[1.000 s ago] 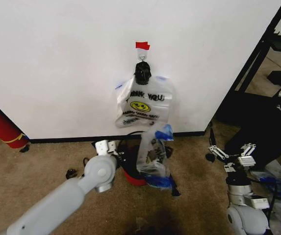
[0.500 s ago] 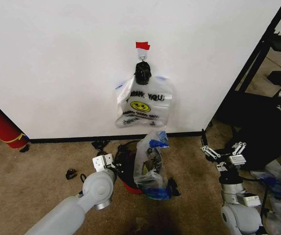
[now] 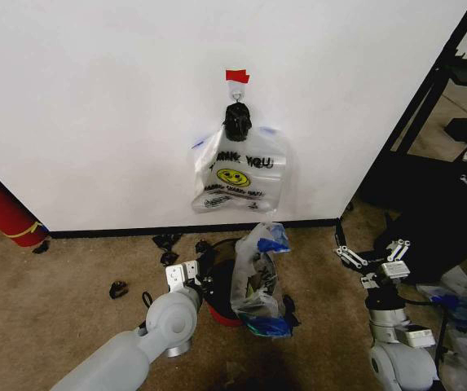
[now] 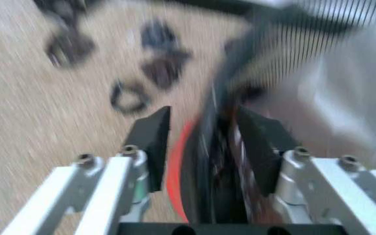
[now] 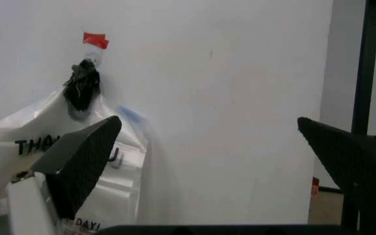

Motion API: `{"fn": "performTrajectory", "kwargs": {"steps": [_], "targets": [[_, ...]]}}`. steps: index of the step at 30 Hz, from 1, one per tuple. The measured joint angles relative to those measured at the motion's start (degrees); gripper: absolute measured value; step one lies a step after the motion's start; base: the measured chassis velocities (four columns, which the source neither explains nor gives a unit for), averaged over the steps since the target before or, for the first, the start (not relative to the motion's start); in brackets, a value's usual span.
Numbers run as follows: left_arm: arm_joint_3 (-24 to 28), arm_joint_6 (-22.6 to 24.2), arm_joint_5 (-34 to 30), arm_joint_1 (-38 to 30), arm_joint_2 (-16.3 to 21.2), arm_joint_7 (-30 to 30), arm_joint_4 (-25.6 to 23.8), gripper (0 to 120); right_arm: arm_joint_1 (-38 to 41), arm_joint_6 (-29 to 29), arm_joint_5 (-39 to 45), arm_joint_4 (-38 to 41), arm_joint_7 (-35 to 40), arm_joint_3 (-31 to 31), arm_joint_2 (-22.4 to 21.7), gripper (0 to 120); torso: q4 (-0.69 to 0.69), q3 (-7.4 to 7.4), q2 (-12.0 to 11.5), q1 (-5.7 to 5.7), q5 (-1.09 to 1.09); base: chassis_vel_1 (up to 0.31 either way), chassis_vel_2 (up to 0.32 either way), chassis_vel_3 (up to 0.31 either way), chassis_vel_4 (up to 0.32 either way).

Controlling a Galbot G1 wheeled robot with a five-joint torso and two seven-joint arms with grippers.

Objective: Pick up the garbage bag from the wall and place it over the trash bin.

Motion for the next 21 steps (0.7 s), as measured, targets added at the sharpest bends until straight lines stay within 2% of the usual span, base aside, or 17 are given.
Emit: {"fn": "performTrajectory", "kwargs": {"steps": [3,6,8,11,13,14,15,18,19,21], "targets": [[-2.23,-0.66,1.62,0.10,1.91,1.86,-2.43,58,0.00,0.09,0.00,-0.12,0.00,-0.01,0.12,100,0.00,0.00,0.00,0.00,-0.01,0.000,0.000,0.000,0.000],[-5.61,-2.20,9.00,1.54,5.58,8.38,-7.28,74,0.36,0.33,-0.14,-1.10,-0.03,-0.42,0.46,100,0.01,0.00,0.00,0.00,-0.01,0.000,0.000,0.000,0.000],[-5.84,-2.23,9.63,1.72,6.07,9.46,-8.05,75,0.44,0.38,-0.20,-1.30,-0.06,-0.49,0.48,100,0.02,0.00,0.00,0.00,-0.01,0.000,0.000,0.000,0.000],[-5.12,-2.10,12.26,1.78,9.50,17.69,-12.72,88,1.21,1.16,-1.19,-4.31,-0.30,-1.45,0.29,100,0.03,0.00,0.00,0.00,0.00,0.000,0.000,0.000,0.000],[0.55,-0.58,15.77,-1.18,11.12,22.43,-14.48,98,1.91,1.88,-2.91,-7.34,-1.10,-2.13,-0.52,100,0.02,0.00,0.00,0.00,0.01,0.000,0.000,0.000,0.000],[3.14,-0.13,17.25,-2.68,11.10,23.14,-14.44,98,2.13,1.99,-3.44,-7.99,-1.37,-2.17,-0.72,100,0.02,0.00,0.00,0.00,0.01,0.000,0.000,0.000,0.000],[3.14,-0.13,17.25,-2.68,11.10,23.14,-14.44,98,2.13,1.99,-3.44,-7.99,-1.37,-2.17,-0.72,100,0.02,0.00,0.00,0.00,0.01,0.000,0.000,0.000,0.000],[10.86,1.02,21.15,-7.87,10.04,23.82,-12.48,100,3.12,2.61,-5.80,-9.97,-2.54,-2.15,-1.28,100,0.00,0.00,0.00,0.00,0.00,0.000,0.000,0.000,0.000],[15.37,2.32,23.06,-11.69,8.91,23.48,-10.35,100,3.72,3.06,-6.93,-10.95,-3.62,-2.09,-1.38,100,0.00,0.00,0.00,0.00,0.00,0.000,0.000,0.000,0.000],[20.13,5.06,24.03,-16.30,7.53,20.87,-8.01,100,4.40,3.42,-7.90,-11.62,-4.72,-2.05,-1.23,100,0.01,0.00,0.00,0.01,0.00,0.000,0.000,0.000,0.000]]}}
